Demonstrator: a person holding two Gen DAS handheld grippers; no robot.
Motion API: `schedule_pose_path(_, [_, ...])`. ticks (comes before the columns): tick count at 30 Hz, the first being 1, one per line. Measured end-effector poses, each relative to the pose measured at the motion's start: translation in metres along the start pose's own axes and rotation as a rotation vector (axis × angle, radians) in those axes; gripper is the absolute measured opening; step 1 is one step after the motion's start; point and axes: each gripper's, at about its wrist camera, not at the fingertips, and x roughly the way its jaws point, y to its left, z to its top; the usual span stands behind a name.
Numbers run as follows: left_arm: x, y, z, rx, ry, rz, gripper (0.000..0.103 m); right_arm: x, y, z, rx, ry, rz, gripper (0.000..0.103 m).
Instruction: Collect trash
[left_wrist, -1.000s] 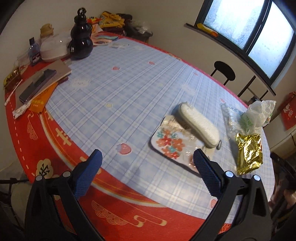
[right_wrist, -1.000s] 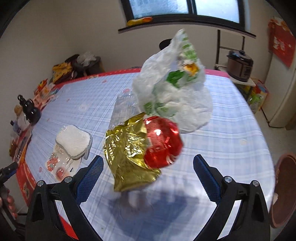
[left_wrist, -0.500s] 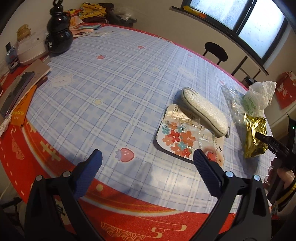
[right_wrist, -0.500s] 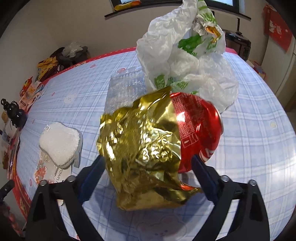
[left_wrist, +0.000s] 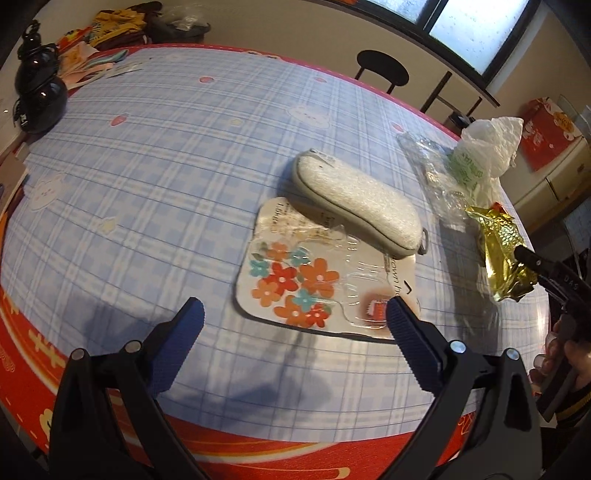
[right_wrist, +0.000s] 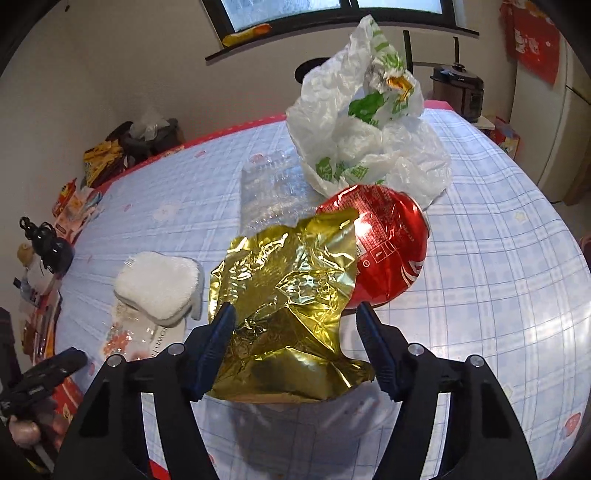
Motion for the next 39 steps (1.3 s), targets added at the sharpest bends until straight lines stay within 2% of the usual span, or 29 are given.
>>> schedule_pose_path(6, [0.008, -0.008, 0.002, 0.003, 0.025, -0.004, 0.097, -0.016, 0.004, 0.006, -0.005, -0.036, 0.028, 0.067])
schedule_pose_path(17, [0.010, -0.018, -0.002, -0.007, 0.038, 0.018, 0.097, -0.023, 0.007, 0.007, -0.010, -0.047, 0.096, 0.064])
schedule_pose_path(18, [0.010, -0.020, -0.002, -0.005, 0.038, 0.020, 0.097, -0.026, 0.006, 0.008, -0.008, -0.054, 0.100, 0.052])
schedule_pose_path(19, [0.010, -0.021, -0.003, -0.003, 0.039, 0.022, 0.097, -0.026, 0.006, 0.009, -0.007, -0.052, 0.108, 0.028])
schedule_pose_path(20, [0.010, -0.022, -0.003, -0.002, 0.039, 0.023, 0.097, -0.026, 0.004, 0.009, -0.004, -0.039, 0.108, 0.028])
schedule_pose_path(24, [0.011, -0.028, -0.005, -0.001, 0.042, 0.025, 0.097, -0.021, -0.003, 0.004, 0.006, 0.003, 0.113, 0.028])
schedule_pose_path(25, [0.011, -0.029, -0.005, 0.000, 0.040, 0.026, 0.097, -0.020, -0.005, 0.001, 0.011, 0.009, 0.113, 0.031])
schedule_pose_path(26, [0.010, -0.031, -0.005, 0.000, 0.039, 0.027, 0.097, -0.019, -0.007, -0.001, 0.021, 0.017, 0.117, 0.043])
schedule_pose_path(28, [0.010, -0.032, -0.006, 0.003, 0.037, 0.029, 0.097, -0.017, -0.011, -0.006, 0.042, 0.022, 0.130, 0.058])
schedule_pose_path(29, [0.010, -0.033, -0.007, 0.005, 0.037, 0.031, 0.097, -0.016, -0.012, -0.008, 0.052, 0.026, 0.144, 0.062])
schedule_pose_path(31, [0.010, -0.035, -0.009, 0.008, 0.039, 0.036, 0.097, -0.010, -0.013, -0.012, 0.074, 0.052, 0.169, 0.065])
schedule_pose_path(39, [0.003, -0.024, -0.017, -0.020, 0.030, 0.063, 0.097, 0.036, -0.006, -0.040, 0.197, 0.229, 0.256, 0.065])
